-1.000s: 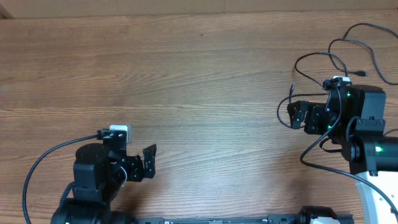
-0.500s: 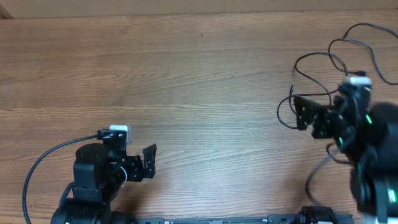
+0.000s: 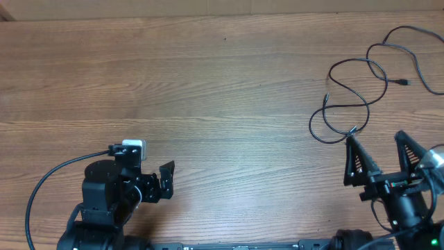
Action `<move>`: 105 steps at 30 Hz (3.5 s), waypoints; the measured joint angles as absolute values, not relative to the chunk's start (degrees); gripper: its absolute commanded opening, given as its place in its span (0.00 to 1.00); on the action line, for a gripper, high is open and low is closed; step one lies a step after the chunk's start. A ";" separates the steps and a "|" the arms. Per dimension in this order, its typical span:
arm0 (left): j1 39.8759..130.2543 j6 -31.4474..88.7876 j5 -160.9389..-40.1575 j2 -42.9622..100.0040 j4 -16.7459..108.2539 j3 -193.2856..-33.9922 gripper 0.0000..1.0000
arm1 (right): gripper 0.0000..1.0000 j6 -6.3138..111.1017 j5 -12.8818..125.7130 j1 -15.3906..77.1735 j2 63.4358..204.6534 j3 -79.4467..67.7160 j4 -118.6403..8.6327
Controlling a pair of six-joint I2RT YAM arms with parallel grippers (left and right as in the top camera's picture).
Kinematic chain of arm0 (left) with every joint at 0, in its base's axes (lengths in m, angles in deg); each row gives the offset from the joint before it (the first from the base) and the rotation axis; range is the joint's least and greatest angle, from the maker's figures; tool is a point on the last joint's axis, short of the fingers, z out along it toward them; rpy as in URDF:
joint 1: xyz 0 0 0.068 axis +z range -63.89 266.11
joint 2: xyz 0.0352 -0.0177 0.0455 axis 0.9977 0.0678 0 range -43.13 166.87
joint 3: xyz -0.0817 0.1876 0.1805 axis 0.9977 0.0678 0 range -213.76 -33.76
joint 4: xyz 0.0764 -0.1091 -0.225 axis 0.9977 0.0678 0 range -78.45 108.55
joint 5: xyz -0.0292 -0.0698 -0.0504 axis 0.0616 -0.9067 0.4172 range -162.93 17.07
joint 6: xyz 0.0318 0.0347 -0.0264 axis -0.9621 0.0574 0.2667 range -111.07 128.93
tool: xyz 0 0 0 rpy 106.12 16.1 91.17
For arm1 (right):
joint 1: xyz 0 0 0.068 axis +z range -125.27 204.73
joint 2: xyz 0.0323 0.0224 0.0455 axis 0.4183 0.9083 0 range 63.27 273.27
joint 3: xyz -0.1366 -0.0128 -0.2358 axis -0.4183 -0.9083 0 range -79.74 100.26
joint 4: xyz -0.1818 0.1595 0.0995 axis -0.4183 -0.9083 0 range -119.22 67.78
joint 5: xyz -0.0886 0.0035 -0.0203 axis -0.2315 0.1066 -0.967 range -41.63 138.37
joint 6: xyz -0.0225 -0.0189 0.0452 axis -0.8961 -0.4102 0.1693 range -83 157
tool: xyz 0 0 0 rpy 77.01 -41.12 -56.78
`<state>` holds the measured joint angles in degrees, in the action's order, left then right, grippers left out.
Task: Untangle cables
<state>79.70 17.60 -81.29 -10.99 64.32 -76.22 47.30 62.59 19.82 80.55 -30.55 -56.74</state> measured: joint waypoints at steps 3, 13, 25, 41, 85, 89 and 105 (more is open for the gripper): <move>79.70 17.60 -81.31 -10.99 64.32 -76.20 1.00 | 1.00 48.09 62.59 19.78 76.57 -39.34 -45.35; 79.70 17.60 -81.31 -10.99 64.32 -76.11 1.00 | 1.00 49.01 62.50 19.51 68.18 -68.32 -10.51; 79.70 17.60 -81.31 -10.99 64.34 -76.11 1.00 | 1.00 48.98 61.65 16.72 67.98 -78.70 -3.89; 79.70 17.60 -81.31 -10.99 64.34 -76.11 1.00 | 1.00 48.96 52.58 21.88 67.92 -78.70 -26.99; 80.05 17.60 -81.31 -13.04 62.79 -75.98 1.00 | 1.00 47.65 50.28 21.88 67.92 -78.70 -27.39; 82.56 16.11 -81.58 -18.90 48.89 -75.04 1.00 | 1.00 47.65 50.26 21.88 67.92 -78.70 -27.39; 87.35 6.80 -87.08 -38.74 -0.38 -40.33 1.00 | 1.00 47.65 50.24 21.88 67.92 -78.70 -27.37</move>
